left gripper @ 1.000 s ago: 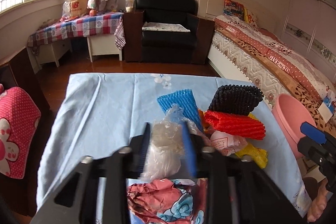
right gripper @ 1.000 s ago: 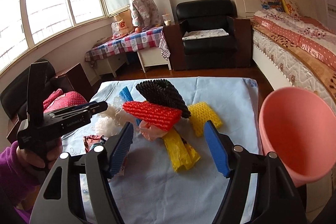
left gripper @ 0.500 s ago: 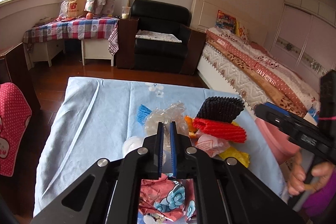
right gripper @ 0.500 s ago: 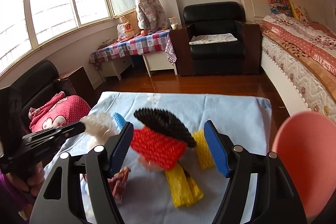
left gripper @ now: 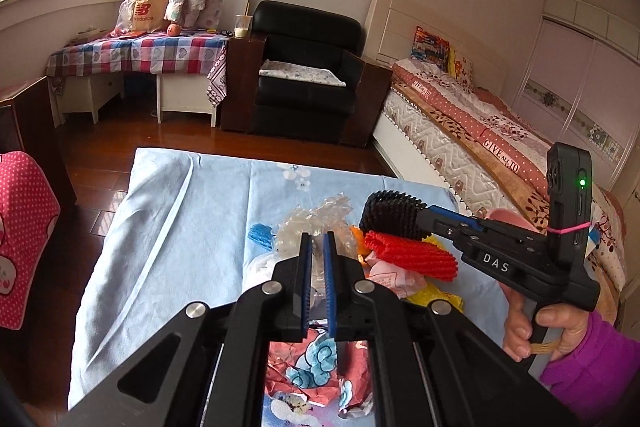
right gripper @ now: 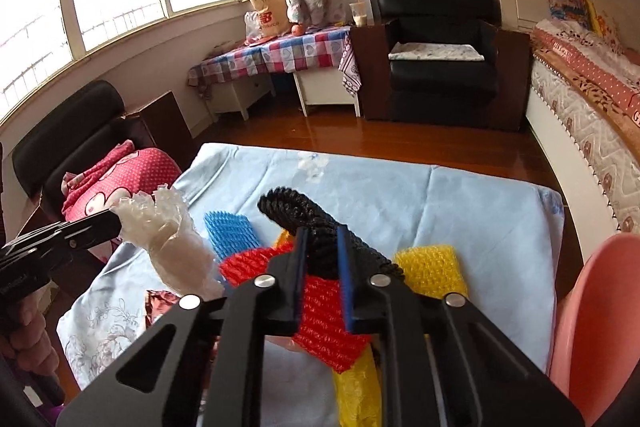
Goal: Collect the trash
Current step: 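Grasp the black mesh sleeve with the right gripper while the left gripper grasps the clear plastic wrap, then carry both items to the pink bucket and open both grippers to drop them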
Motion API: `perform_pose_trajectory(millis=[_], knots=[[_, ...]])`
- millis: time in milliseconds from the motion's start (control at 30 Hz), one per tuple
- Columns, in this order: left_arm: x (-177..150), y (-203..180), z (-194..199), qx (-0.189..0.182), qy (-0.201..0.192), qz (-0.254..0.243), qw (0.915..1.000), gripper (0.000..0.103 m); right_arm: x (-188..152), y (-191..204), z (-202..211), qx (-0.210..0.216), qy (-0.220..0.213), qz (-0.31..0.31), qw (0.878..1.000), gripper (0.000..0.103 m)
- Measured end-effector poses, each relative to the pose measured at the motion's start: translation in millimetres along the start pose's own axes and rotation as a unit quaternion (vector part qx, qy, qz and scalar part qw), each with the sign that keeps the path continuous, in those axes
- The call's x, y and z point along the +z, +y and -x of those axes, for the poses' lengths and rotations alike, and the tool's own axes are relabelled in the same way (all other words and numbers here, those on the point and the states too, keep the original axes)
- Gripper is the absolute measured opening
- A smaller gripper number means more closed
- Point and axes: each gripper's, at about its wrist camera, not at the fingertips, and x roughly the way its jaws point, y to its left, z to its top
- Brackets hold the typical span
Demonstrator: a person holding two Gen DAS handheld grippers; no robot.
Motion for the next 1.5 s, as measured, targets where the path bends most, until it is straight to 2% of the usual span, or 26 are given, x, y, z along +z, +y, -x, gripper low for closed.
perform_pose_trajectory(millis=[233,633,933,1167,1300,1500], knots=[[3.5,-7.4,13.0,0.011,-0.01,-0.009,0.9999,0.005,10.5,7.5,30.1,0.029,-0.043,-0.014,0.999,0.012],[9.5,-27.6,51.4,0.027,-0.043,-0.02,0.9985,0.005,16.0,12.1,76.1,0.08,-0.078,-0.043,0.993,0.012],[14.8,-54.3,58.3,0.013,-0.05,-0.029,0.9982,0.005,3.8,-8.0,110.1,0.084,-0.101,-0.081,0.988,0.012],[22.6,-80.8,57.2,-0.014,-0.057,-0.036,0.9976,0.005,-8.3,-42.0,143.9,0.053,-0.124,-0.117,0.984,0.012],[27.0,-106.3,47.3,-0.044,-0.055,-0.042,0.9967,0.005,-18.3,-69.3,165.9,0.011,-0.133,-0.142,0.981,0.012],[27.9,-151.0,21.3,-0.094,-0.039,-0.057,0.9931,0.005,-45.0,-118.5,186.0,-0.062,-0.124,-0.196,0.971,0.012]])
